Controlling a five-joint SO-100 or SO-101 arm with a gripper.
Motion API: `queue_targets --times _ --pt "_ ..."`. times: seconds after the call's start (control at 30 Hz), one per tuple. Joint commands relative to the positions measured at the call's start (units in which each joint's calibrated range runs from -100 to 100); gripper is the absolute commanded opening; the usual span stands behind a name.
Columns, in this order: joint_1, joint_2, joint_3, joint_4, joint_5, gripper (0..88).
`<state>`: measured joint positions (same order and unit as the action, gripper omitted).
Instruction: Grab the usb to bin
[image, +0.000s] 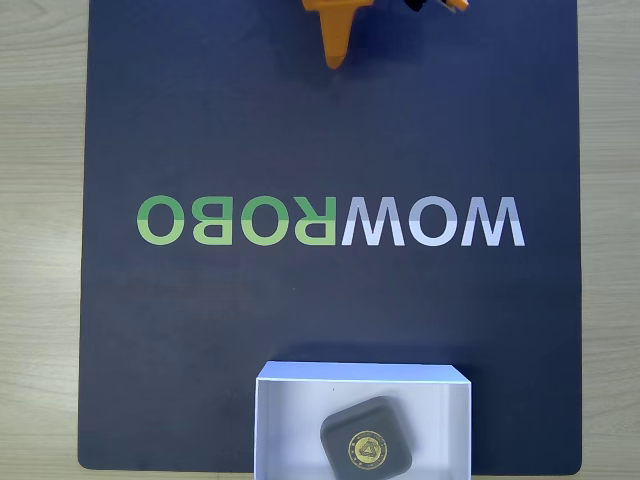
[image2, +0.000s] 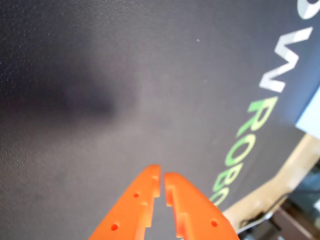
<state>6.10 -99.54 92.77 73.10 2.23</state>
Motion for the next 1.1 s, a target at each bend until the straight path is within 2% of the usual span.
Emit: queue_targets --times 0.0,1.07 --pt "0.30 0.39 -0.99 0.53 0.19 1.0" --pt "0.30 0.39 -0.99 0.53 0.19 1.0"
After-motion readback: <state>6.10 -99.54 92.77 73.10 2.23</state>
